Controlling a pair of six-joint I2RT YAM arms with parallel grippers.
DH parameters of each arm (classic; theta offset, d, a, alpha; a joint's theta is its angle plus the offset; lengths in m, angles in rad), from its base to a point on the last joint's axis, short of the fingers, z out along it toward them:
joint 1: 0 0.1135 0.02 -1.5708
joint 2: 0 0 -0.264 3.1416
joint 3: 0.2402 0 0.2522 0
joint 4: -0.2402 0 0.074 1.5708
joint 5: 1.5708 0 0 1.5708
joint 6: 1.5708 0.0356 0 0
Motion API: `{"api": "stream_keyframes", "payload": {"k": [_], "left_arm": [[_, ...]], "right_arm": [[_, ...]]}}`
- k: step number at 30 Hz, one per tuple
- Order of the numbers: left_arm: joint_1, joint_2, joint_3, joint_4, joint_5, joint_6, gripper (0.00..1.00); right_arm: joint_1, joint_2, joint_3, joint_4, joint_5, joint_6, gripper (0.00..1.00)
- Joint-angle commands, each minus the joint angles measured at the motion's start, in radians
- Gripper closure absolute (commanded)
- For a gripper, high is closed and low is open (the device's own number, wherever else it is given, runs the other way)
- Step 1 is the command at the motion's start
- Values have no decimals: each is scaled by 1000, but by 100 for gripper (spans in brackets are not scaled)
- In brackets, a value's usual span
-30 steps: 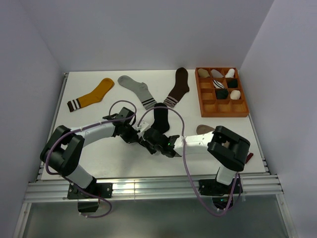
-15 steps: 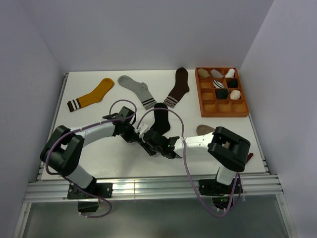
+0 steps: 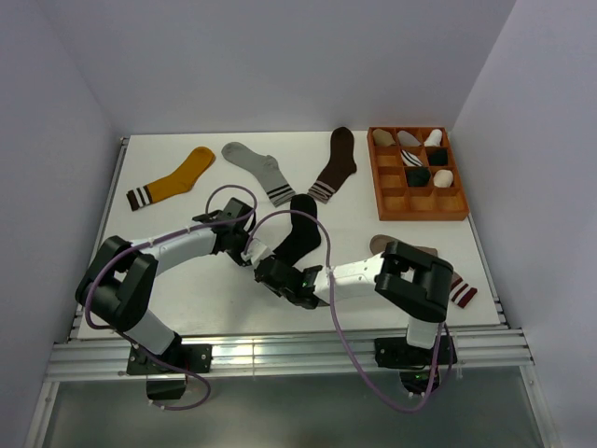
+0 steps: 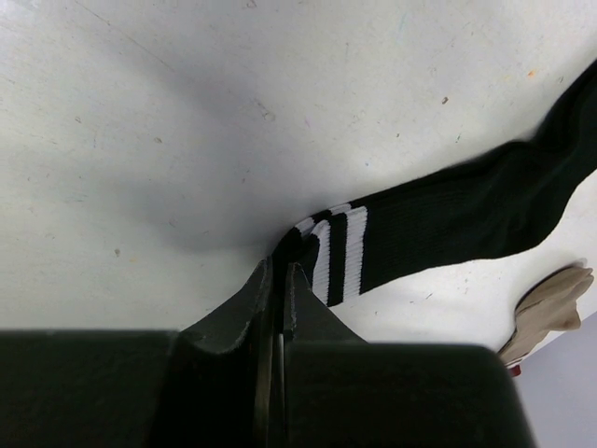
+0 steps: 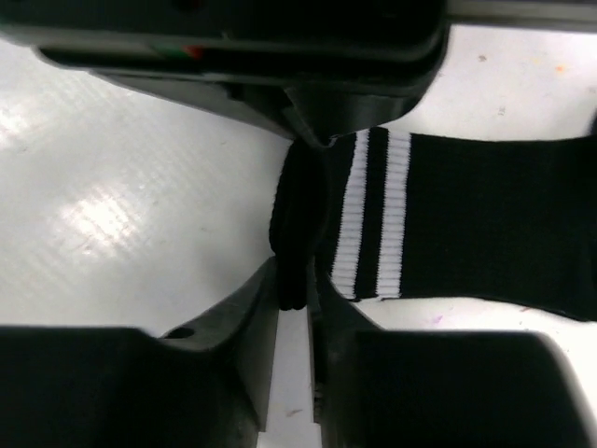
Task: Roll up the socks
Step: Roll the sock at the center of the board.
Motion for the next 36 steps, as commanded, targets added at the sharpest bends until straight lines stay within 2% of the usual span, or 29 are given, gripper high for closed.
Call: {"api": "stream_keyframes", "payload": {"k": [1,2,4,7,10,11,12,17,21,28,29,33,36], "left_arm": [[2,-27,18,-6,23,7,100],[4,-28,17,-6,20,9,100],[2,-34,14,-3,17,10,100],[4,-51,6,0,5,10,99],[8,-82,0,9,-23,10,93],[13,-91,-2,15,-32,10,87],[13,-100,-3,20,-38,9,84],[21,-159,-20,27,-92,10,70],[22,-198,-52,52,-116,9,59],[21,-287,-173,168,-91,52,59],[16,-295,-189,205,-77,61,60],[-7,-314,-268,282,-54,64,66],[-28,-301,-291,319,-51,64,69]], "right_arm": [[4,52,16,-62,116,10,84],[4,52,17,-67,116,12,95],[4,41,14,-69,93,13,100],[-2,-2,2,-69,-3,28,100],[-34,-52,-6,-82,-156,62,100],[-50,-80,-9,-81,-204,71,100],[-86,-92,-20,-76,-294,82,100],[-232,-129,-40,-59,-554,148,100],[-346,-93,-37,-29,-772,199,100],[-482,-13,-47,60,-1072,329,100],[-516,15,-53,86,-1159,361,100],[-590,104,-101,305,-1304,536,100],[-617,167,-113,375,-1341,617,100]]}}
